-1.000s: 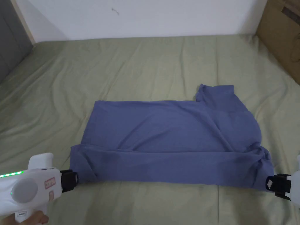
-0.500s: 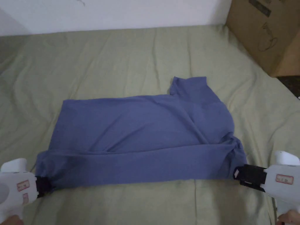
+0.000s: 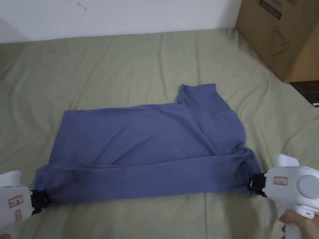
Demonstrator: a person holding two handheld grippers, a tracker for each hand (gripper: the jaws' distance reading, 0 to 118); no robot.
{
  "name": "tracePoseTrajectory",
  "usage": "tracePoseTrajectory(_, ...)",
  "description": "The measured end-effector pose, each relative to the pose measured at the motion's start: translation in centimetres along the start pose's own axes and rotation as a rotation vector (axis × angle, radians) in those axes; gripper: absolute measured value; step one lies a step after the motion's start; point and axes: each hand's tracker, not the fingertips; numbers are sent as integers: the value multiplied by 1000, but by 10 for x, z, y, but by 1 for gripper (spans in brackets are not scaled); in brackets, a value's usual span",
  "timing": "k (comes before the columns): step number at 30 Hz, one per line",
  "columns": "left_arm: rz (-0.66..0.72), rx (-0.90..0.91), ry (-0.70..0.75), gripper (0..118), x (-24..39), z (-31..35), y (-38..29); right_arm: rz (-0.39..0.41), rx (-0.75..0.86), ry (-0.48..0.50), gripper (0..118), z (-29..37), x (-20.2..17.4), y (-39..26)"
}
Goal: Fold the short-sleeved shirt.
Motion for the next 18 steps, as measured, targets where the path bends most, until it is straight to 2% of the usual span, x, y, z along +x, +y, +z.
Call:
tracePoseTrajectory(5,-37,44,-16,9,4,33,3,51,27,30,4,35,13,8)
tracePoseTrajectory(8,-76,60,14,9,-2,45,1,53,29,67,4,52,22,8)
tracePoseTrajectory(11,-93,57,27,9,-11,62,-15,84,39,43,4,73,31,-2)
tracePoseTrajectory(13,-93,42,10,9,-21,64,-31,73,34,42,4,83,38,-15)
tracePoseTrajectory(16,-145,-26,78,9,-20,62,-62,66,-23,37,4,80,50,-42)
tracePoseTrajectory(18,-159,-72,73,9,-24,54,-82,63,-64,14,4,73,54,-61)
